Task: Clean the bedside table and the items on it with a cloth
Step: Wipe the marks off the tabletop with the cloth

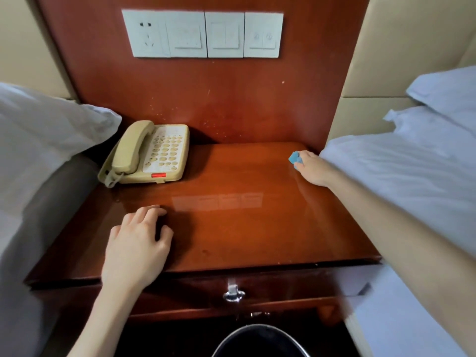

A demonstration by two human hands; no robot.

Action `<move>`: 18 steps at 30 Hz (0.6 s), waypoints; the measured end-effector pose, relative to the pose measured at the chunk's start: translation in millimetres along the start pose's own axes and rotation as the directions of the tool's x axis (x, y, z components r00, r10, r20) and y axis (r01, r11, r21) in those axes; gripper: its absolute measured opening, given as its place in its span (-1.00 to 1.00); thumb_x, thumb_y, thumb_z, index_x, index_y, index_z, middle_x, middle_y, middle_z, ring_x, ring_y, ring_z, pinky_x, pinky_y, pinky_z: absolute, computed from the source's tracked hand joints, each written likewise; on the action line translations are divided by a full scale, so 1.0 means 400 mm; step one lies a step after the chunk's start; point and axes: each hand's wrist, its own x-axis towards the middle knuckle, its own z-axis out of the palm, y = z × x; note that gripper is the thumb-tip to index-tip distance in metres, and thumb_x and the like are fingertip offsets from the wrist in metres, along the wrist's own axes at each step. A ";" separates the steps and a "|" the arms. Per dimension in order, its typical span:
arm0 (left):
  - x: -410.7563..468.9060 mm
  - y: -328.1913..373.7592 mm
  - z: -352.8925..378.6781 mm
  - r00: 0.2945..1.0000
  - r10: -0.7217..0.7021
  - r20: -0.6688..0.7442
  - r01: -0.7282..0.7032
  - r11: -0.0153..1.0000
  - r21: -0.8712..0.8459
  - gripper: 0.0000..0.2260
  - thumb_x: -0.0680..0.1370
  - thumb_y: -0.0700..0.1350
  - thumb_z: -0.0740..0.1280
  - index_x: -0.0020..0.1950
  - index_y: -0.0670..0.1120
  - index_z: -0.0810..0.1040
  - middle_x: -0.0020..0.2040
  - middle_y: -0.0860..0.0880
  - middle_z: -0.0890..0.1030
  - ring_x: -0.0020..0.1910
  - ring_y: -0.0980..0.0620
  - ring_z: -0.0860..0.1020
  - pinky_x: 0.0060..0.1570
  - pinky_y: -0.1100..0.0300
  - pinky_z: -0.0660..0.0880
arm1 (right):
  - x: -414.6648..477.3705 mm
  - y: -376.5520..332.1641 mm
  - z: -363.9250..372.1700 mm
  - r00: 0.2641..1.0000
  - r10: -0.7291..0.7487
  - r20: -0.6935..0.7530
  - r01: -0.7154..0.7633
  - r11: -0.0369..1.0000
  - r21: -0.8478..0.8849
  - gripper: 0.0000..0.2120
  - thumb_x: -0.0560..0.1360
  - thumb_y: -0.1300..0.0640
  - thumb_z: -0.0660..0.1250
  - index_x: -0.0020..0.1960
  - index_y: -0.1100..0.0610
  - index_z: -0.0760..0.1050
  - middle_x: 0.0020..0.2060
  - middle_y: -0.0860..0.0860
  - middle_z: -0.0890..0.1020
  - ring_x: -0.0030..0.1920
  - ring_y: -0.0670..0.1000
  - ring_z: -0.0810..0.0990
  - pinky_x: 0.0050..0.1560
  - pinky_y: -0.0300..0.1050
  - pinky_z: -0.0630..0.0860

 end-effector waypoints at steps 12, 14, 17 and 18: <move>-0.007 0.009 -0.009 0.999 0.013 0.038 -0.014 0.999 0.032 -0.69 0.54 -0.04 0.24 0.27 0.00 0.47 0.31 0.03 0.49 0.27 -0.06 0.44 0.18 -0.02 0.35 | -0.135 0.011 -0.005 0.998 -0.058 0.003 0.058 0.998 -0.026 -0.54 0.64 0.04 0.01 0.51 0.13 0.11 0.47 0.09 0.28 0.44 0.10 0.27 0.42 0.05 0.21; -0.007 0.010 -0.011 0.999 0.016 0.048 -0.018 0.999 0.038 -0.69 0.54 -0.03 0.22 0.28 0.00 0.46 0.32 0.03 0.48 0.28 -0.07 0.43 0.19 -0.02 0.35 | -0.155 0.012 -0.006 0.998 -0.065 -0.001 0.065 0.997 -0.035 -0.54 0.64 0.04 0.01 0.51 0.13 0.12 0.46 0.08 0.29 0.43 0.09 0.28 0.42 0.04 0.22; -0.008 0.010 -0.013 0.998 0.020 0.058 -0.023 0.999 0.048 -0.68 0.55 -0.02 0.20 0.30 0.00 0.44 0.34 0.02 0.47 0.28 -0.06 0.42 0.20 -0.01 0.34 | -0.181 0.011 -0.008 0.997 -0.071 0.007 0.071 0.996 -0.054 -0.54 0.65 0.04 0.00 0.51 0.14 0.10 0.48 0.09 0.26 0.45 0.09 0.25 0.43 0.04 0.19; -0.009 0.011 -0.014 0.998 0.021 0.059 -0.024 0.998 0.050 -0.68 0.55 -0.02 0.20 0.30 -0.01 0.44 0.34 0.02 0.47 0.29 -0.07 0.42 0.21 -0.01 0.34 | -0.189 0.010 -0.009 0.997 -0.072 0.009 0.073 0.996 -0.059 -0.54 0.65 0.04 0.00 0.51 0.14 0.10 0.48 0.09 0.26 0.46 0.09 0.25 0.44 0.04 0.18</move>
